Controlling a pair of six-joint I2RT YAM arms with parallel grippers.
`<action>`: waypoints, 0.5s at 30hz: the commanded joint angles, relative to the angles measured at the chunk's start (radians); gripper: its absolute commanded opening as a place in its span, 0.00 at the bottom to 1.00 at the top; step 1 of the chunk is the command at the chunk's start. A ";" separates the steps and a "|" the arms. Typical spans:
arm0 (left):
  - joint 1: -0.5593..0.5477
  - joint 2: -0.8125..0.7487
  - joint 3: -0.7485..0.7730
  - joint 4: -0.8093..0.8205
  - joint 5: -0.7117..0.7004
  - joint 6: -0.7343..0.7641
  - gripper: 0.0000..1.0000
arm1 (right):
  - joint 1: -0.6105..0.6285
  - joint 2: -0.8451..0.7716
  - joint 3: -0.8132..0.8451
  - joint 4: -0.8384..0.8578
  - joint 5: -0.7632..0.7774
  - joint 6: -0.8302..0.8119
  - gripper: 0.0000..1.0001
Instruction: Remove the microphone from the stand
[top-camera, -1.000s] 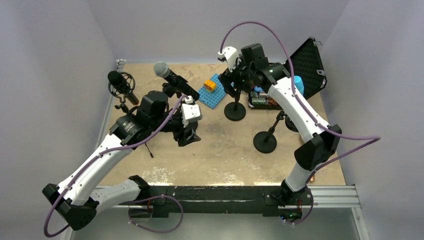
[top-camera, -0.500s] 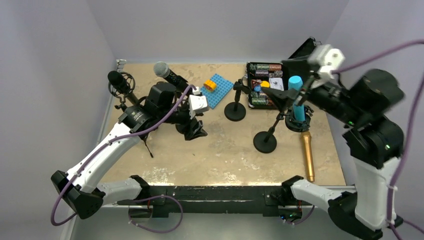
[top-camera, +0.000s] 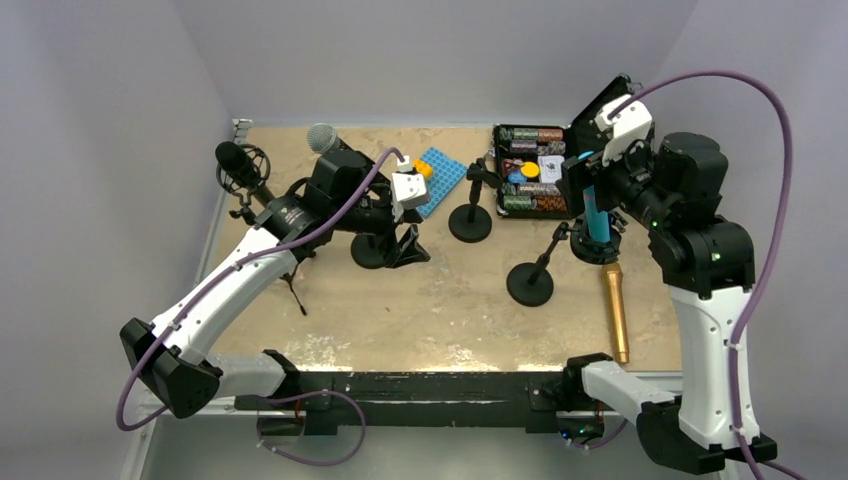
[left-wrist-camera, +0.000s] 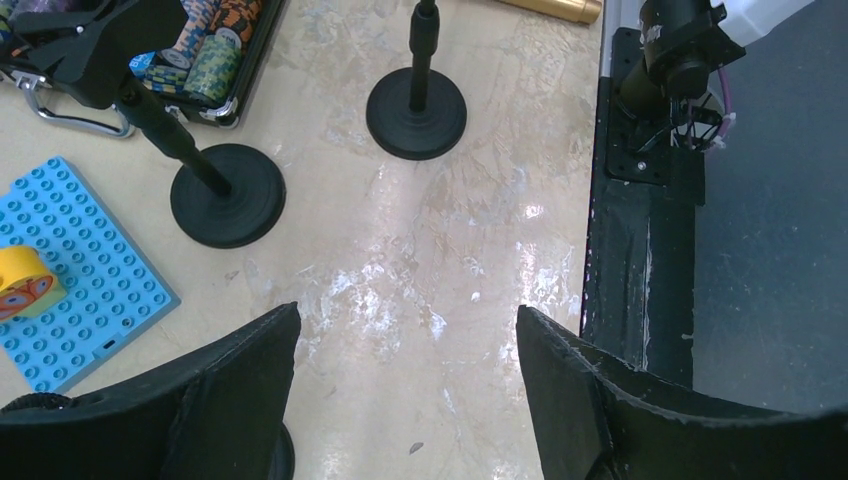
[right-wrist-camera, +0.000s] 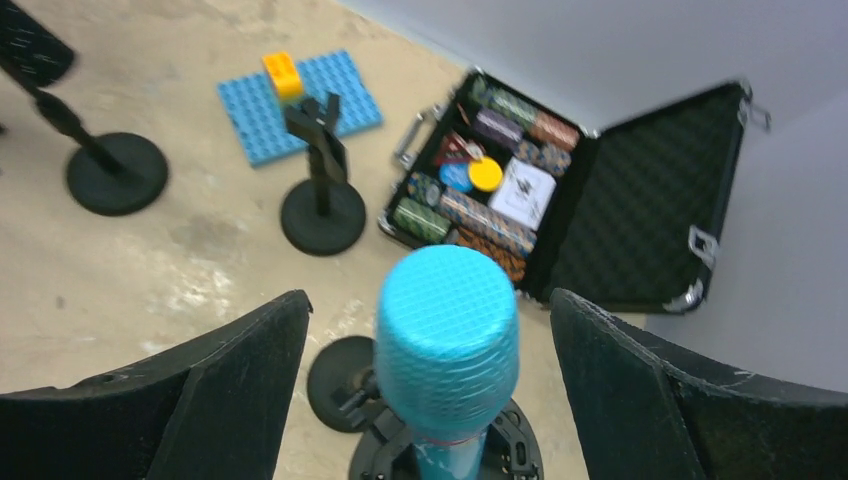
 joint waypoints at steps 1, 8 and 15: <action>0.004 0.010 0.056 0.049 0.034 -0.020 0.83 | -0.026 -0.006 -0.035 0.022 0.161 0.007 0.93; 0.004 0.005 0.046 0.058 0.028 -0.019 0.83 | -0.034 -0.017 -0.103 0.026 0.137 0.014 0.84; 0.005 0.005 0.040 0.060 0.023 -0.016 0.83 | -0.034 -0.059 -0.187 0.016 0.103 0.028 0.81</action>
